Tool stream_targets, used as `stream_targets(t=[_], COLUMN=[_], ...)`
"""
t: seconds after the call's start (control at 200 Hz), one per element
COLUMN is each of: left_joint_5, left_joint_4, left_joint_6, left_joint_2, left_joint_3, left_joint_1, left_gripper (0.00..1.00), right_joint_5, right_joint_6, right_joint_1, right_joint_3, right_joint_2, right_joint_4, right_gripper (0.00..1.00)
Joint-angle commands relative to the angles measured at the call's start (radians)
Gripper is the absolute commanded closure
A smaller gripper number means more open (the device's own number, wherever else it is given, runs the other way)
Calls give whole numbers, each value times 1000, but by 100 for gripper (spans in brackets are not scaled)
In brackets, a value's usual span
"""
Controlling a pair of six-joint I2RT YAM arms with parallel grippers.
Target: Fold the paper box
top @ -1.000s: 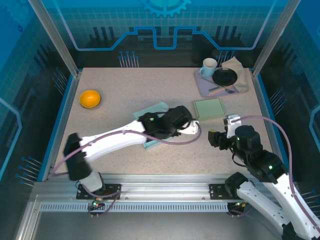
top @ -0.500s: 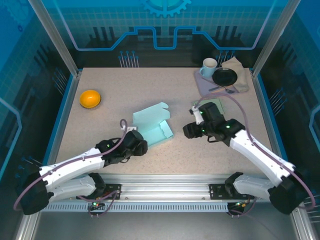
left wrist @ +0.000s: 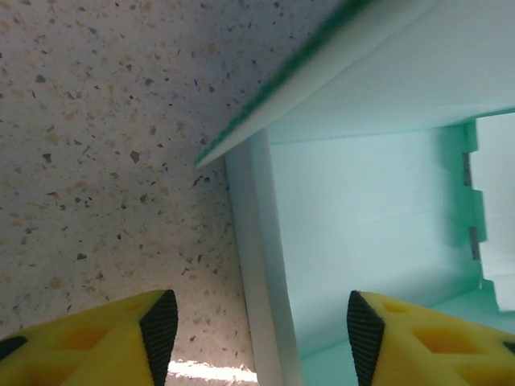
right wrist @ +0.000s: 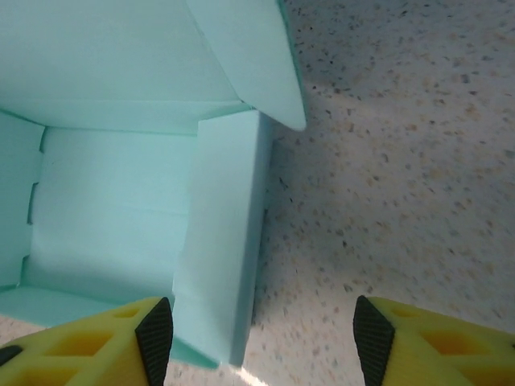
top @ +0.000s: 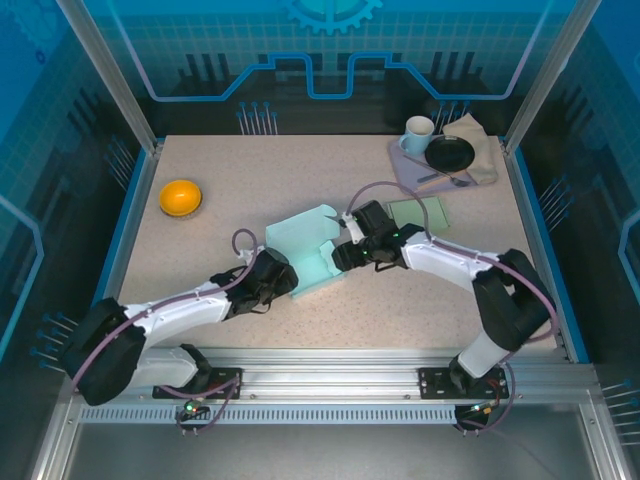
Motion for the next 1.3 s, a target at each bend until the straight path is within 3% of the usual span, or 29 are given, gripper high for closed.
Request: stream_targets(t=[0.0, 0.145, 0.365, 0.725, 0.825, 0.95, 1.115, 1.296], left_joint_5=[-16, 2, 9, -181, -221, -236, -270, -287], left_joint_4=[57, 89, 72, -19, -30, -36, -68, -88], left_joint_6=[-25, -12, -6, -62, -81, -92, -99, -93], left_joint_2=[36, 101, 146, 152, 174, 205, 218, 236], left_joint_3=[19, 37, 64, 79, 83, 83, 78, 84], left_joint_1=[17, 22, 18, -109, -146, -161, -163, -166], left_gripper=[43, 48, 55, 57, 57, 57, 57, 58], right_joint_5=[-45, -58, -52, 239, 305, 160, -116, -206], right_joint_6=[-12, -19, 5, -35, -56, -33, 69, 50], right_joint_1=[9, 8, 11, 111, 139, 112, 23, -20], right_joint_3=[48, 57, 46, 20, -1, -29, -120, -89], right_joint_2=[62, 128, 173, 225, 220, 176, 38, -31], right_joint_4=[66, 94, 153, 81, 75, 86, 187, 98], right_gripper=[38, 39, 51, 69, 67, 46, 44, 42])
